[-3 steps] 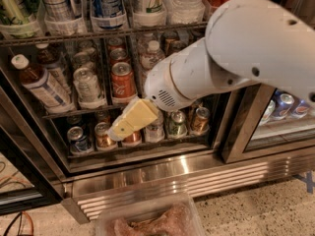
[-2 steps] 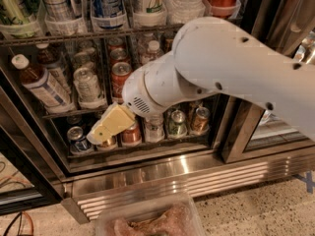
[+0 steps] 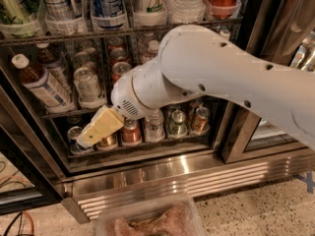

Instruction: Pick green can from top shelf of fridge

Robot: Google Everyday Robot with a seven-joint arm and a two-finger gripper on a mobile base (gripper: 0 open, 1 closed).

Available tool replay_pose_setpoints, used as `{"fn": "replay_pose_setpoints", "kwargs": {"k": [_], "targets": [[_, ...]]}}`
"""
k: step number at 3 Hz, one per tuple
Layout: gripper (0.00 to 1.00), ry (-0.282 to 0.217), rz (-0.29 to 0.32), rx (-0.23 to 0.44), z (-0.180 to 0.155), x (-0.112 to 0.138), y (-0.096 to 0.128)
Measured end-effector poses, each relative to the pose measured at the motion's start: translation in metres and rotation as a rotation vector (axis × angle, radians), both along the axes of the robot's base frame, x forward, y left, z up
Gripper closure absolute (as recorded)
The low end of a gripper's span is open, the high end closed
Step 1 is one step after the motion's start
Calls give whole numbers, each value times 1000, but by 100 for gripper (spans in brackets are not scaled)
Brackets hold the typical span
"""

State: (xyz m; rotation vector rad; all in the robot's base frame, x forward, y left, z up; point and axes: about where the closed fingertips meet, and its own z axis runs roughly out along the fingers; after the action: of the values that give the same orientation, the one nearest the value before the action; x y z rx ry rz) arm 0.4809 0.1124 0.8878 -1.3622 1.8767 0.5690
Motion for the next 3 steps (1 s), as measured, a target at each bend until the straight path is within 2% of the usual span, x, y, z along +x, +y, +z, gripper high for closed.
{"fn": "replay_pose_setpoints", "kwargs": {"k": [1, 2, 3], "targets": [[0, -27, -33, 21, 0, -7, 19], [0, -70, -85, 79, 6, -20, 63], [0, -113, -113, 175, 24, -20, 96]]}}
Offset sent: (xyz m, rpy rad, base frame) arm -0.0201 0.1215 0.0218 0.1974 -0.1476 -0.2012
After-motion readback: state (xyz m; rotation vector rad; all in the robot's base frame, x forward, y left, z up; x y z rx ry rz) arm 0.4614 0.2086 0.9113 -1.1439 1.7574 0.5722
